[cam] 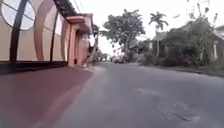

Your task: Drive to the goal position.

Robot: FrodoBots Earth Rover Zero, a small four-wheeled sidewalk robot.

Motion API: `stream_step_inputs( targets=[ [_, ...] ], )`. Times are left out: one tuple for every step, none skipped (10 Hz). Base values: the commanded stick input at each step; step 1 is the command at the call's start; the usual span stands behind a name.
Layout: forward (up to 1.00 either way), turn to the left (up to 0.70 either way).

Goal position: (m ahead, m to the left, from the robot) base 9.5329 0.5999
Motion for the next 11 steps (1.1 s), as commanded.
stream_step_inputs(
  targets=[
    [1.00,0.00],
    [1.00,0.00],
    [1.00,0.00],
    [1.00,0.00],
    [1.00,0.00],
    [1.00,0.00],
    [1.00,0.00],
    [1.00,0.00],
    [1.00,0.00],
    [1.00,0.00],
    [1.00,0.00]
  ],
)
